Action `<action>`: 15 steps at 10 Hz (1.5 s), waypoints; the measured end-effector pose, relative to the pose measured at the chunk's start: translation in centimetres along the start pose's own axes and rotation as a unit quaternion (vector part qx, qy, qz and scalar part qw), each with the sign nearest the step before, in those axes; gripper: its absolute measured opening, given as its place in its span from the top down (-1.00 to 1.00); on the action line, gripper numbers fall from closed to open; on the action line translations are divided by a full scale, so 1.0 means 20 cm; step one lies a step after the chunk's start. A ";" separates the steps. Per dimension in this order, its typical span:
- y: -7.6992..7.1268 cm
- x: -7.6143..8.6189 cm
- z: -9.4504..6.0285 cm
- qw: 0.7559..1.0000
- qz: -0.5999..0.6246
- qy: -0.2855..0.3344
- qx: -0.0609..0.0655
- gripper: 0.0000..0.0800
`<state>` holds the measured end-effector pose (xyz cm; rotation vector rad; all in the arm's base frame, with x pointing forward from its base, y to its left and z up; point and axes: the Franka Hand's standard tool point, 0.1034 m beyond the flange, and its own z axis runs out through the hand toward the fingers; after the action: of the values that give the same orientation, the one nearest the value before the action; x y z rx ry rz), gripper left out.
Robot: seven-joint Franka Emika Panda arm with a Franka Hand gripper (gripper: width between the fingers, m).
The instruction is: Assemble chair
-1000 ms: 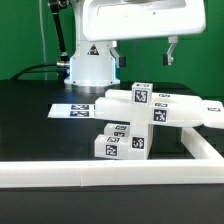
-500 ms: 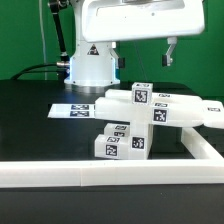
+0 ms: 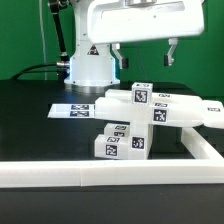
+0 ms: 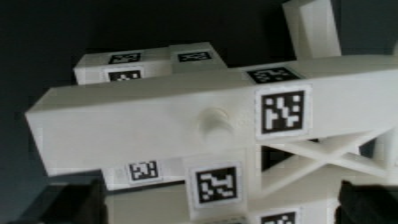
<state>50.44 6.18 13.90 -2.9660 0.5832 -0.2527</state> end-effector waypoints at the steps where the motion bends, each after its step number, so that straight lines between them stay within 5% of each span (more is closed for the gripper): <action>1: 0.02 -0.10 0.05 1.000 -0.008 0.001 -0.006 -0.62; 10: 0.04 -0.20 0.16 1.000 -0.022 0.009 -0.018 -0.62; 14: 0.07 -0.22 0.18 0.999 -0.023 -0.011 -0.025 -0.62; 15: 0.07 -0.25 0.19 0.997 -0.023 -0.059 -0.032 -0.62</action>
Offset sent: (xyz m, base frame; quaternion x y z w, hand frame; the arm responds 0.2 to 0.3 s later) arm 0.0000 0.0000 0.0000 0.0000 0.0000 0.0000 1.0000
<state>45.98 7.15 9.29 -3.0322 0.5182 -0.0630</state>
